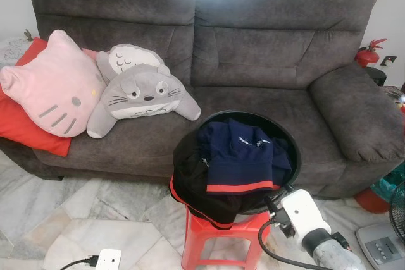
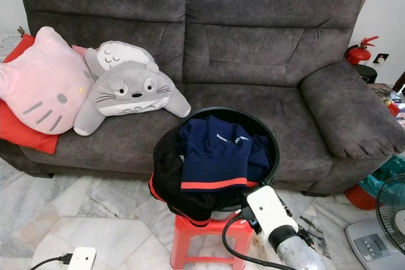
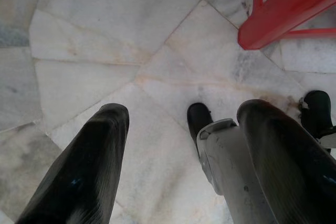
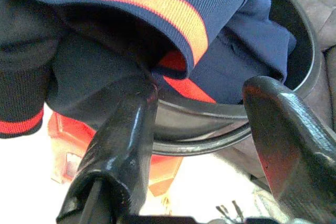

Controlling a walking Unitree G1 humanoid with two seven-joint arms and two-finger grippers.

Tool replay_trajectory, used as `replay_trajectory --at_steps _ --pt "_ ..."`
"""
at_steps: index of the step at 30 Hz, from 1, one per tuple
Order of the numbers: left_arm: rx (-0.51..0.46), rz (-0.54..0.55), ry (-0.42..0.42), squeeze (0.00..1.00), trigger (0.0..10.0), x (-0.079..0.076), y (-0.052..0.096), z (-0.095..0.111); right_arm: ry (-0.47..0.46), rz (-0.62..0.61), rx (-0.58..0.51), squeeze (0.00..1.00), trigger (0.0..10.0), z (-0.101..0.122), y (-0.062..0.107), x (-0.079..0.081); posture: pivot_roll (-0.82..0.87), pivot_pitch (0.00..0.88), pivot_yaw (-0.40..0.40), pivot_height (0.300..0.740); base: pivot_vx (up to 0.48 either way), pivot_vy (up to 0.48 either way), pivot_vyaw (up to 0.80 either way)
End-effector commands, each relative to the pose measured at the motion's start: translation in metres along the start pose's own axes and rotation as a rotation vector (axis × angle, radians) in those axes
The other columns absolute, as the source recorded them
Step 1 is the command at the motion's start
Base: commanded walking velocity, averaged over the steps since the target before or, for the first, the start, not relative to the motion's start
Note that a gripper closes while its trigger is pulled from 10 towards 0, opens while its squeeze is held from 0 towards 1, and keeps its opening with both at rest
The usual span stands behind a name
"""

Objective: Hang hanger

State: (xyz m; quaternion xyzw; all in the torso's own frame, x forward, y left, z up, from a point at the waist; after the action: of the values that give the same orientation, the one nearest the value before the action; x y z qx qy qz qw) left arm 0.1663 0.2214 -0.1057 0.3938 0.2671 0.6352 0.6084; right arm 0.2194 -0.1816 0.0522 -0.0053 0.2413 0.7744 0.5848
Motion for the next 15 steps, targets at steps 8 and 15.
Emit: replay_trajectory --at_steps 8,15 --pt "0.025 0.004 -0.003 0.0 10.0 -0.002 0.001 -0.005 0.008 -0.017 -0.045 0.0 10.0 0.01 -0.013 -0.006 -0.14 0.0 -0.029 0.74 0.0 0.0 0.0" --pt "0.025 0.009 -0.005 0.0 10.0 0.0 0.001 -0.006 0.007 0.039 -0.101 0.0 10.0 0.017 -0.021 -0.002 -0.13 0.0 -0.03 0.74 0.0 0.0 0.0"
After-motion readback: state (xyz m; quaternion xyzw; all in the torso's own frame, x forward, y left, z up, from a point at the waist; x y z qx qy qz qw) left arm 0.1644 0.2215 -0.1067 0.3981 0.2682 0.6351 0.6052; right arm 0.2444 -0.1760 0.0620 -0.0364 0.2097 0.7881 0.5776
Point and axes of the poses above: a point about 5 cm out from each wrist's last joint towards the gripper, its own y axis pointing back from the gripper into the wrist, its own z axis along the axis of the wrist's last joint, x = y × z, the point moved 2 cm from there along -y, pointing out of the wrist towards the gripper, and after that the axes turned 4 degrees about -y, right-handed, at the moved point
